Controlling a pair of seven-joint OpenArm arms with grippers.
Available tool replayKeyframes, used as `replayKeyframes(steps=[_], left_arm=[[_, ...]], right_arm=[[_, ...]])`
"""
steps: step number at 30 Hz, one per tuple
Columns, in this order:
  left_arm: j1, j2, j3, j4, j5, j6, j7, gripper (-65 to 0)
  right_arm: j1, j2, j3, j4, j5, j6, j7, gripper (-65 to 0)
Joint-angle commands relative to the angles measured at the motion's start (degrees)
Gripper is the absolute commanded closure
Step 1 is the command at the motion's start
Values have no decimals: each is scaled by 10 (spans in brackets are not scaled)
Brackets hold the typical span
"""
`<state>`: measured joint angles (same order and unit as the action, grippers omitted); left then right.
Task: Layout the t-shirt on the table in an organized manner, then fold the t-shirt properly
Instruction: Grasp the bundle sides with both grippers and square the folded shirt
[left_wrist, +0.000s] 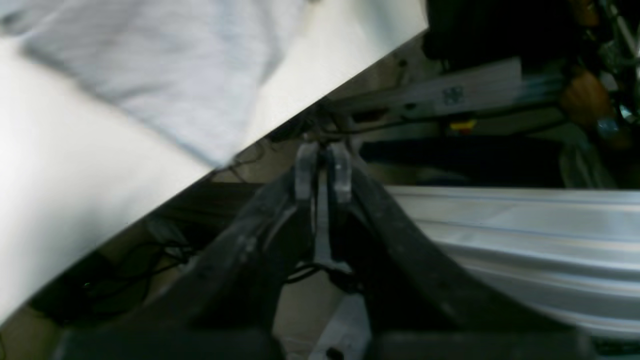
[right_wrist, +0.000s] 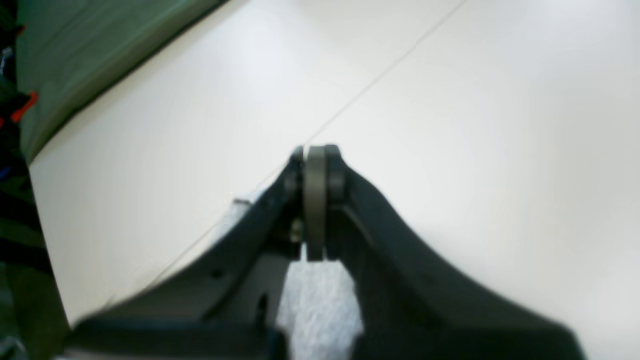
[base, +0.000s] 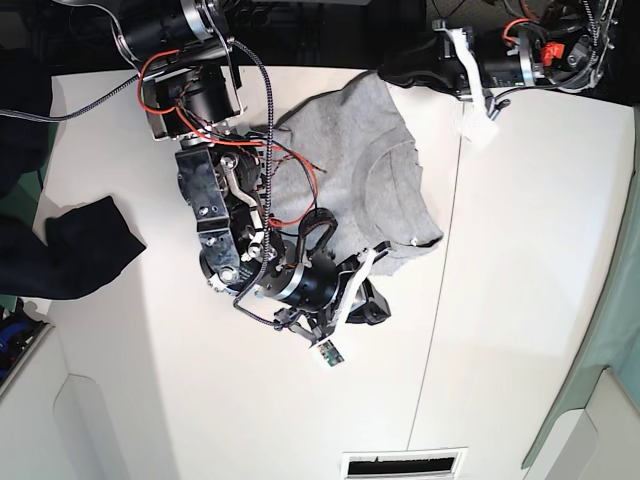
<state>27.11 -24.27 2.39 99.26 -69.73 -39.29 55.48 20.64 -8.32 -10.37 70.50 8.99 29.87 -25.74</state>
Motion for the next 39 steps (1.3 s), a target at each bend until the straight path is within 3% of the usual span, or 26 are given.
replayKeyframes(steps=[1,7,10,15,19,23,31,39], left_arm=[[-6,1,5,9,-12,-7,-8,-42],[-22,34,16,9,-11,-7,-8,-42],[-25,42,16,9,-11,-7,-12,-42],[-43,46,16,9,-10,-7,-15,-42],[-42,65,16,3,0,-7,-27,-42],[-53,86,16,-32,87,-7,-107,-42],[-155,97,16,-209,183,-7,-126,-42],[-279,56,16,-317,211,-7,-133,-41]], right_arm=[[14,-3,16,12,-2,3,15,0],[14,-2,127,12,-24,3,15,0],[14,12,150,7,-28,4,15,0],[16,46,150,-45,-29,4,45,0],[16,46,146,-115,-45,11,89,0],[16,45,110,-175,-83,20,131,0],[7,63,83,-180,-92,21,113,0],[-63,77,83,-102,-62,21,75,0]])
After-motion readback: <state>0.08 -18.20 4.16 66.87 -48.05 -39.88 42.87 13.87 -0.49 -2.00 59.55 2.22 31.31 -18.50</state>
